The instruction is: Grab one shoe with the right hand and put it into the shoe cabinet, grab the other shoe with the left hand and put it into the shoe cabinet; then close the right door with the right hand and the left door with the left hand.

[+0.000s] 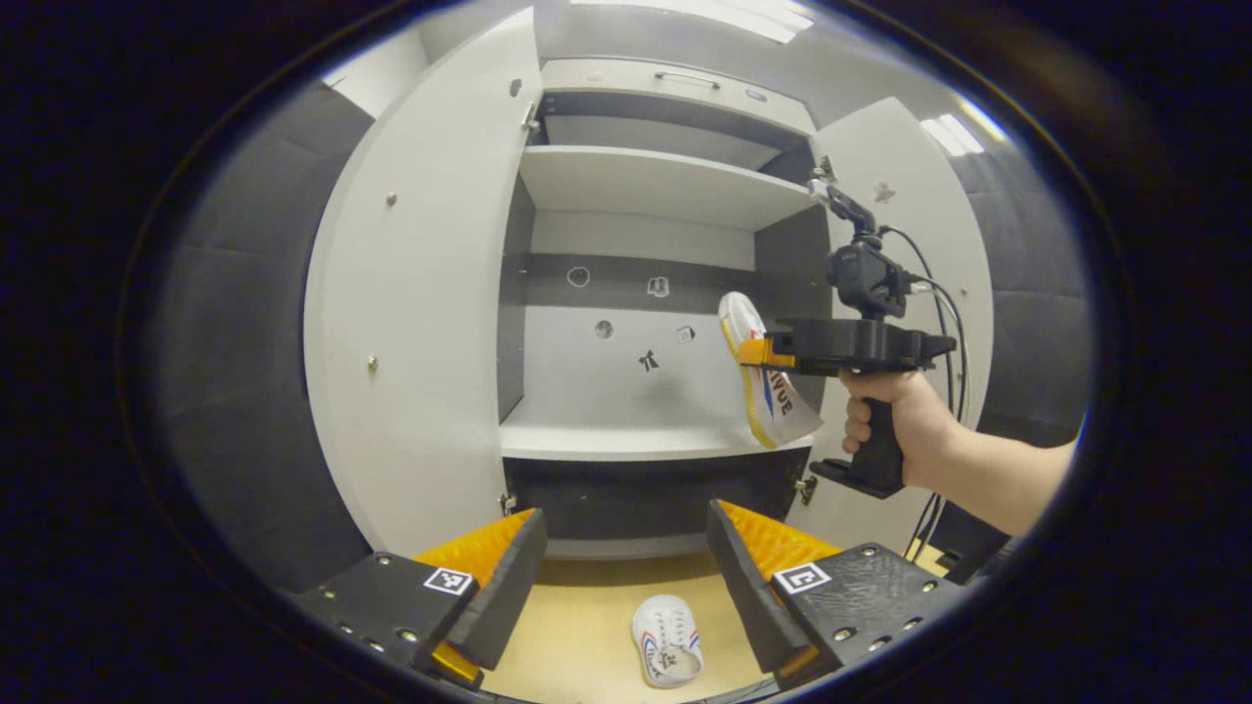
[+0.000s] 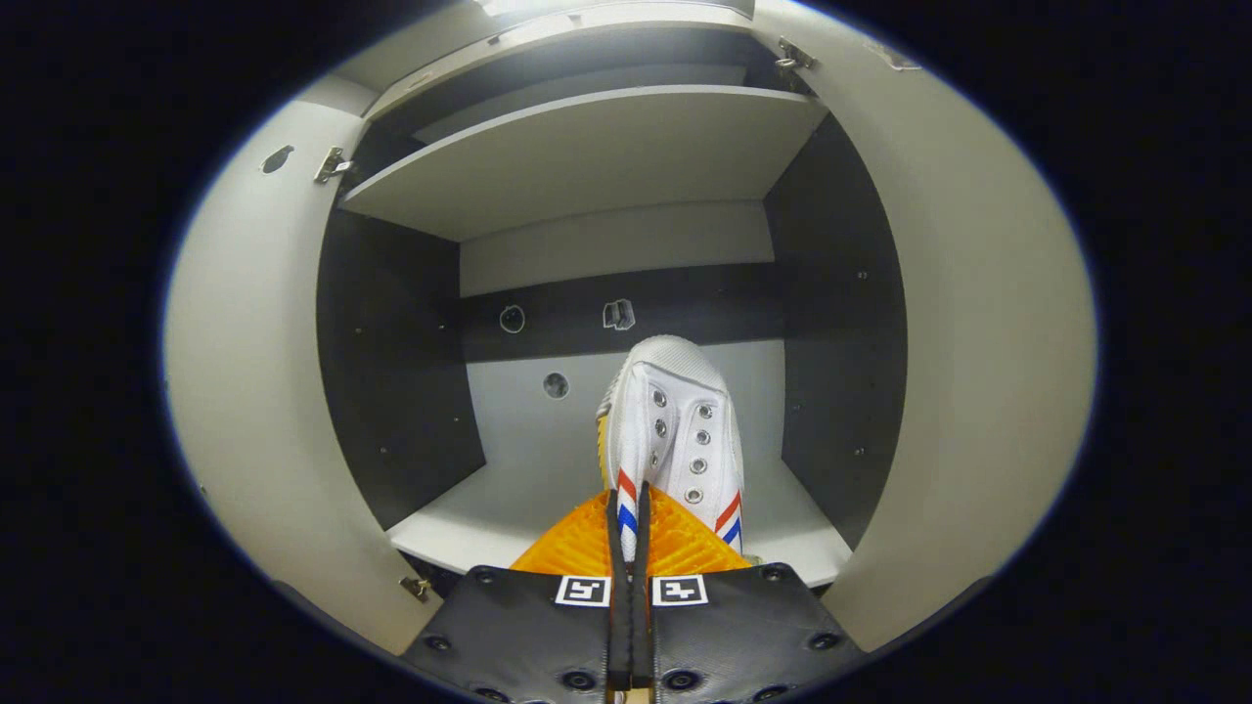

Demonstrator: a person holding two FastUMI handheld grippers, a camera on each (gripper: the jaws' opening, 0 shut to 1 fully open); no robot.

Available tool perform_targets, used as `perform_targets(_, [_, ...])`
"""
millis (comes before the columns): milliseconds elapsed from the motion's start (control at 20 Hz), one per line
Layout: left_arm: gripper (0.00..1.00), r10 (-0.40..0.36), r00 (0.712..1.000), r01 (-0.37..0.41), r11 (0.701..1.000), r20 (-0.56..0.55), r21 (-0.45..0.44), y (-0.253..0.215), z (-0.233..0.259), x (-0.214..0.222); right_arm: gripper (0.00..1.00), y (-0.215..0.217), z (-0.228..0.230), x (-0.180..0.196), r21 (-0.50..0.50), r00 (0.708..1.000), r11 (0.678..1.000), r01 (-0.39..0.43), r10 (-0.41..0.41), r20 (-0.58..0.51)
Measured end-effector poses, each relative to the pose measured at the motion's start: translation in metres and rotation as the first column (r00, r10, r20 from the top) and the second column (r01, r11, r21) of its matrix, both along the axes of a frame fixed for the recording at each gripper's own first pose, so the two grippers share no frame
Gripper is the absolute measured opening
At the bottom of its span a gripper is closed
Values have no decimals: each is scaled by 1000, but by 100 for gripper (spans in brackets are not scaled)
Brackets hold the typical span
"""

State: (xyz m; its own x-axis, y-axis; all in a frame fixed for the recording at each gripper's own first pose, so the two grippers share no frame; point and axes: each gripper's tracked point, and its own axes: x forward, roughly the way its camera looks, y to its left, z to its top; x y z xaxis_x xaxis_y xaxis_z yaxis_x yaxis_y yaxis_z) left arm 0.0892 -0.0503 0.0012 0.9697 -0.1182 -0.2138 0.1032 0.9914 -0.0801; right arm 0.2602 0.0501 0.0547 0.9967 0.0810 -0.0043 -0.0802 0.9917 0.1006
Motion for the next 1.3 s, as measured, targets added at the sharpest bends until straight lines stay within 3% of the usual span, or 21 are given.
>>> perform_targets(150, [95,48,999,-48,997,0,-52,5,8,10,1,-5,0,40,36,1000,999,27,-27,-2])
perform_targets(500, [95,110,994,-110,993,1,31,6,15,38,1,-14,-12,113,67,998,996,63,-62,-29])
perform_targets(650, [94,185,982,-187,980,32,63,15,22,43,2,-13,-24,130,99,997,994,50,-45,-56])
perform_targets(900, [95,239,971,-241,962,32,129,28,17,47,0,-4,-37,154,111,997,993,40,-32,-71])
perform_targets(1050, [94,248,969,-248,964,17,100,28,9,37,9,-7,-42,158,89,995,995,49,-41,-87])
perform_targets(1100, [94,246,969,-247,966,12,83,27,5,32,6,-7,-47,160,73,993,996,50,-42,-106])
perform_targets(1200, [94,249,968,-249,966,7,64,28,2,19,17,-7,-40,156,49,996,997,51,-47,-80])
perform_targets(1250, [96,248,969,-248,967,8,58,30,0,13,27,-10,-35,152,33,996,997,64,-62,-69])
perform_targets(1300, [95,246,969,-246,968,12,56,33,-1,9,27,-6,-30,145,22,997,998,51,-50,-57])
